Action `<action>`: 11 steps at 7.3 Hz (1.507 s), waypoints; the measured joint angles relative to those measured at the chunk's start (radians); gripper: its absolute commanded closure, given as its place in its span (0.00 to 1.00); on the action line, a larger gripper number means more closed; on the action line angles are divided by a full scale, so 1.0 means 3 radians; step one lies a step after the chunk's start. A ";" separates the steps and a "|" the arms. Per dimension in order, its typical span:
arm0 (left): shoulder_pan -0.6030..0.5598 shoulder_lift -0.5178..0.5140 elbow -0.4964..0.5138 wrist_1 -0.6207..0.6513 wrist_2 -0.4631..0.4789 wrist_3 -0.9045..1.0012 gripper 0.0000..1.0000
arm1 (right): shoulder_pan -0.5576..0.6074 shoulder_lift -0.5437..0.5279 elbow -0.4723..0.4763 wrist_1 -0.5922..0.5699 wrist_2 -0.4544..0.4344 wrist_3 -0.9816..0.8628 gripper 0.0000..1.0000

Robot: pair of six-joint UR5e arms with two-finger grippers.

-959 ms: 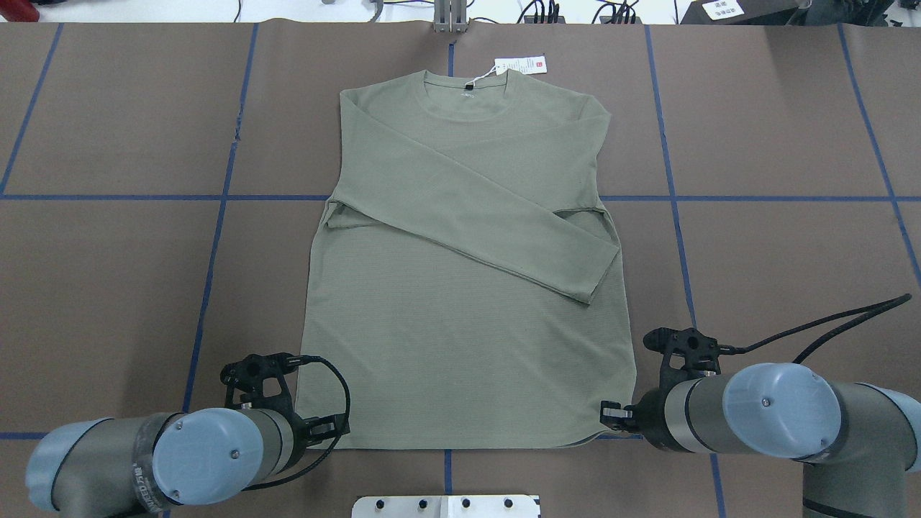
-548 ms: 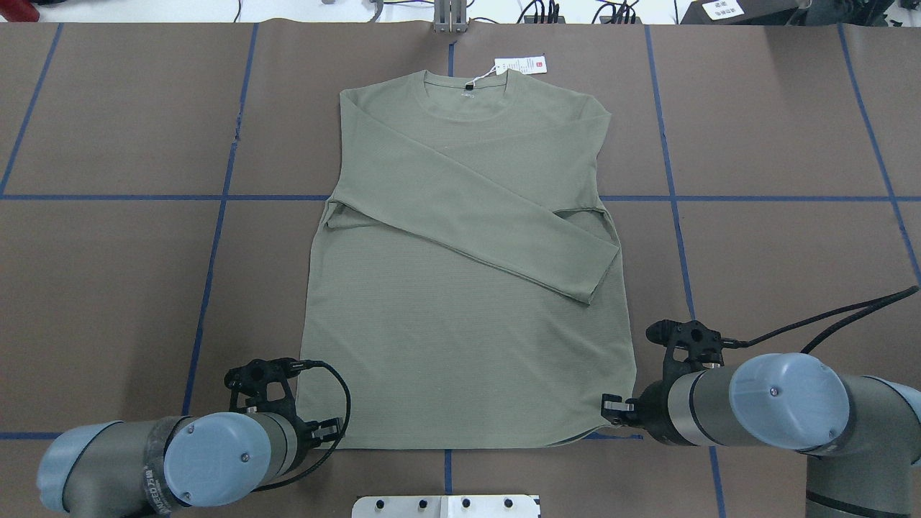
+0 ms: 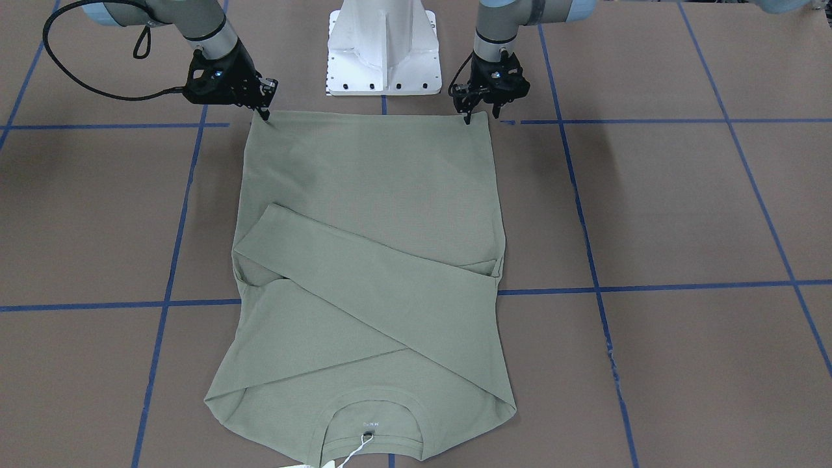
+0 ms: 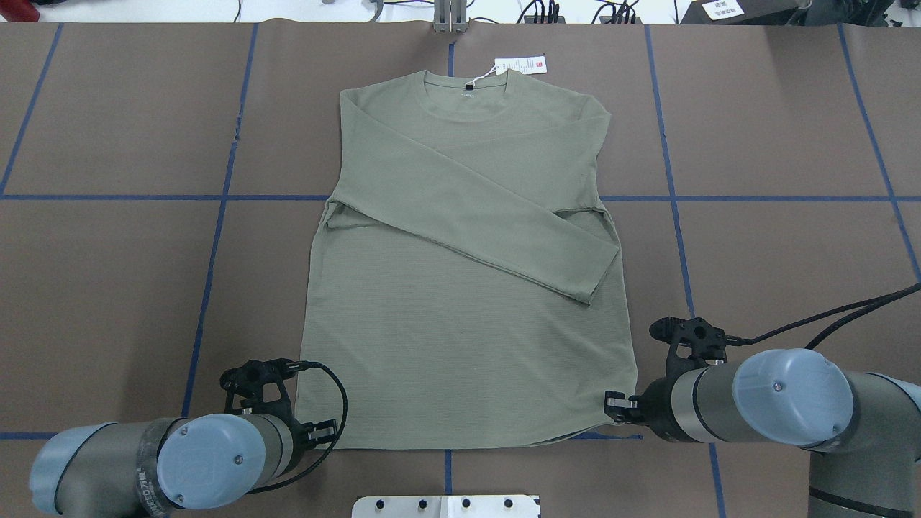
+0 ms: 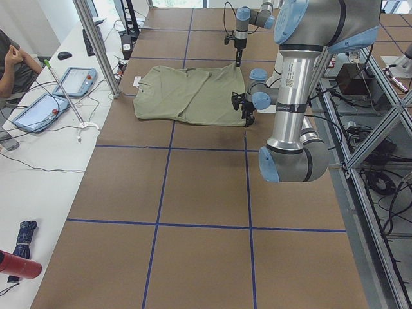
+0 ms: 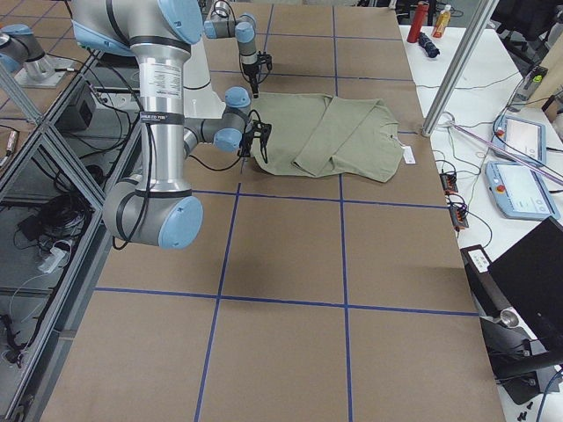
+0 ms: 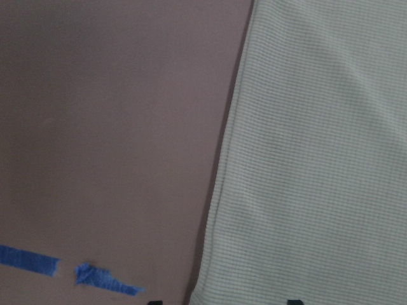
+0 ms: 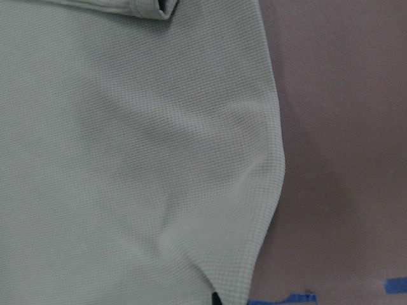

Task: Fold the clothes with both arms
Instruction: 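Lower both grippers onto the hem corners and grasp them, then lift the hem with both grippers and fold it toward the collar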

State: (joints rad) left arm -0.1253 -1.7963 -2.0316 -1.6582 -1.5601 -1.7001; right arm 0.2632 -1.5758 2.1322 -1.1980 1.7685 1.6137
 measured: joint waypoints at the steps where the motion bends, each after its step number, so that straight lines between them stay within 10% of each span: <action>1: 0.0006 0.0000 0.0010 0.0001 -0.0001 -0.0003 0.48 | 0.0001 -0.0001 -0.0002 0.0000 0.0000 0.0000 1.00; 3: 0.0011 -0.0007 0.0019 0.0004 -0.0005 -0.0008 0.97 | 0.0004 0.0001 -0.0004 0.0000 0.0001 0.0000 1.00; 11: -0.0021 0.0007 -0.0555 0.0355 -0.0034 0.0001 1.00 | 0.0098 -0.0096 0.0158 -0.0001 0.0138 0.0003 1.00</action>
State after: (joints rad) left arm -0.1314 -1.7943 -2.1980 -1.5519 -1.5705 -1.6998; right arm 0.2924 -1.6047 2.1797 -1.1983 1.8099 1.6147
